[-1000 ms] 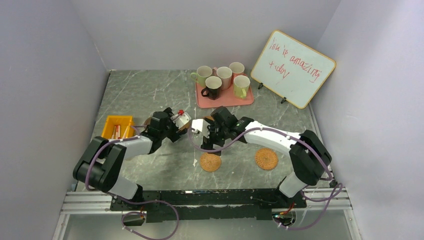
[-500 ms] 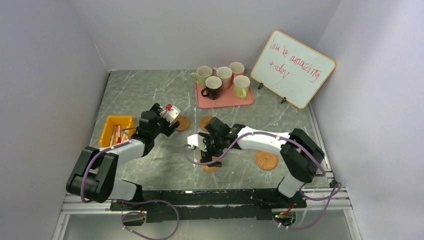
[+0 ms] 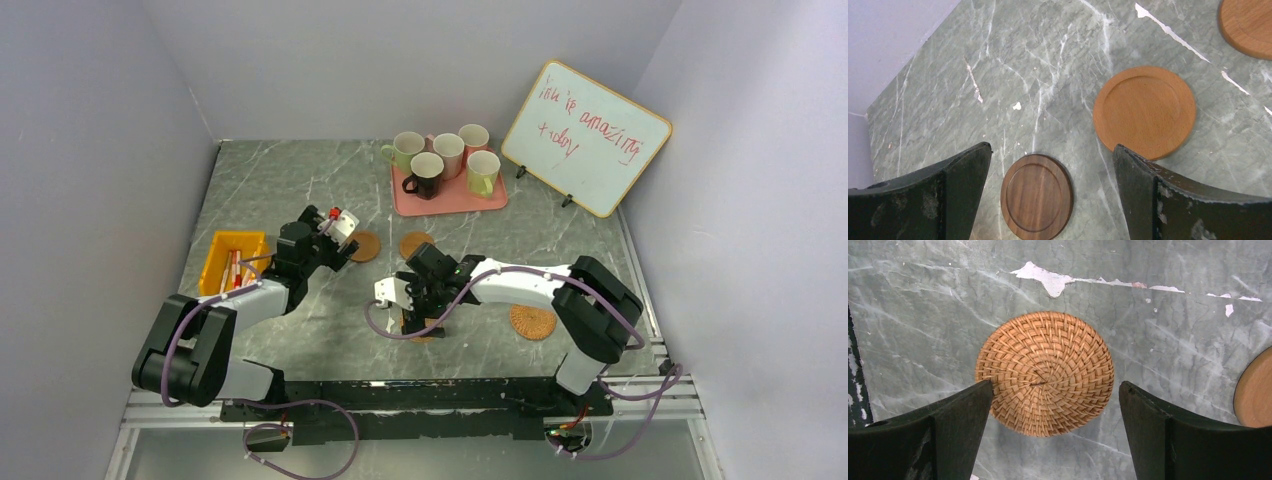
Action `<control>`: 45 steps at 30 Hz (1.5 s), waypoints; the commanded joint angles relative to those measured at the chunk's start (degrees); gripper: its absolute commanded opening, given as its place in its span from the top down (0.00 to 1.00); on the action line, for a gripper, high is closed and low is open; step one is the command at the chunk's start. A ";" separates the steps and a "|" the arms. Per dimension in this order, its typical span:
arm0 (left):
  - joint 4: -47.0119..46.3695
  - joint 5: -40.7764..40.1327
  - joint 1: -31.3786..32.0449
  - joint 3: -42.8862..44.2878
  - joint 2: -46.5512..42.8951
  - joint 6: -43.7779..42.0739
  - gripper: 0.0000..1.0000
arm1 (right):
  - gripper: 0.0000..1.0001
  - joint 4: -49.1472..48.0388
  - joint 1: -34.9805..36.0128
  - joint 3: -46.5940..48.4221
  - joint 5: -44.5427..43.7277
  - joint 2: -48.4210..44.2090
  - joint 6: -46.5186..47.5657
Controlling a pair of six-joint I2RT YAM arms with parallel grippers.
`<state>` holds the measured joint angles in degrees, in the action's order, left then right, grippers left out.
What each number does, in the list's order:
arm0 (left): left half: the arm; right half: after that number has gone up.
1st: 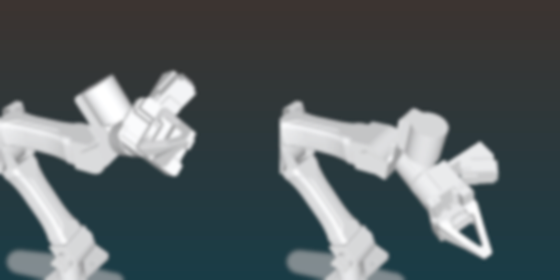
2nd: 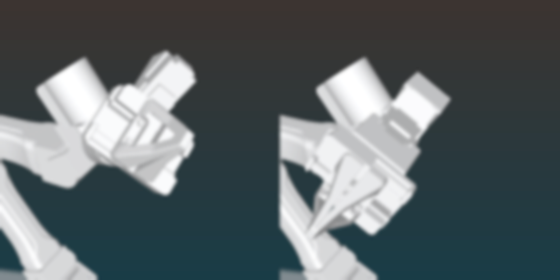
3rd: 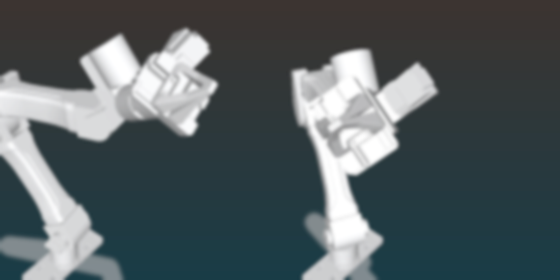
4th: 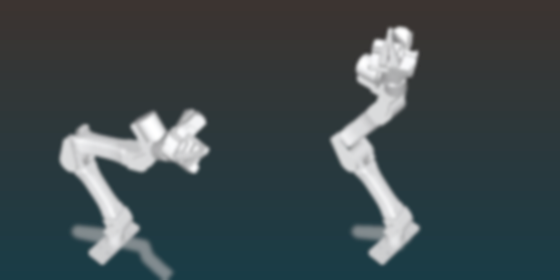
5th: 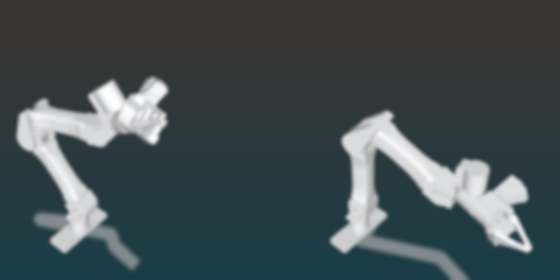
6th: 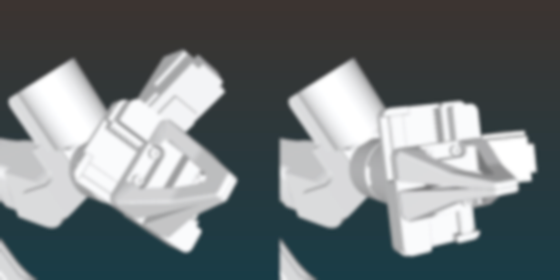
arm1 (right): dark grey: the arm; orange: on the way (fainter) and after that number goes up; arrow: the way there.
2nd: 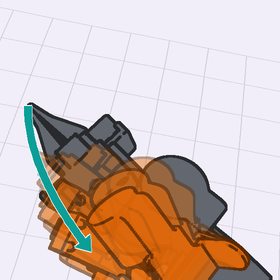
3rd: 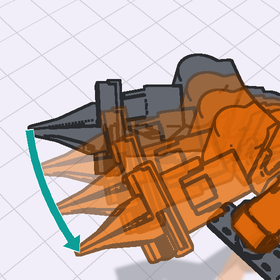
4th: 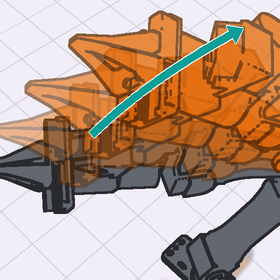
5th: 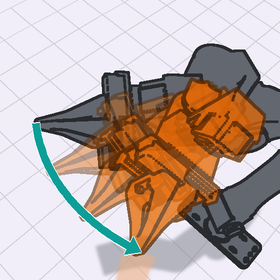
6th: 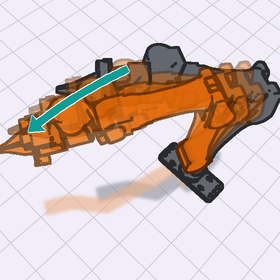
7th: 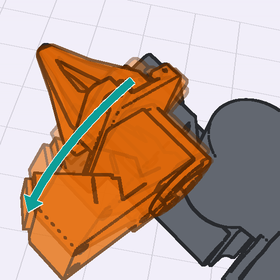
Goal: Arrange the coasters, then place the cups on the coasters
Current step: Move the coaster to the center of the board.
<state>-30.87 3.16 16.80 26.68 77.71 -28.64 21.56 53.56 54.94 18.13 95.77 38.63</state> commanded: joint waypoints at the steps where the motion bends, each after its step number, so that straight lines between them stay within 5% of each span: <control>1: -2.88 -0.11 -0.27 -0.30 -1.35 0.85 0.04 | 0.00 0.14 -1.01 -0.84 -4.50 -1.09 3.47; 8: -3.21 -0.15 -0.27 -0.39 -0.99 0.74 0.04 | 0.00 3.96 -1.47 -0.70 -7.72 1.31 5.00; 17: -3.12 -0.22 -0.27 -0.31 -1.21 0.64 0.04 | 0.00 7.23 -2.32 -2.37 -7.01 -8.05 6.99; 31: -3.48 -0.52 -0.27 -0.46 -1.38 0.52 0.04 | 0.00 -4.90 -1.63 -4.19 -11.16 -6.04 2.23; 45: -3.49 -0.49 -0.27 -0.64 -1.50 0.51 0.04 | 0.00 -7.92 -2.07 -7.44 -25.70 -6.70 2.57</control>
<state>-31.24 3.11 16.69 26.57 77.71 -28.64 15.73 51.79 47.35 -0.99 87.94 41.50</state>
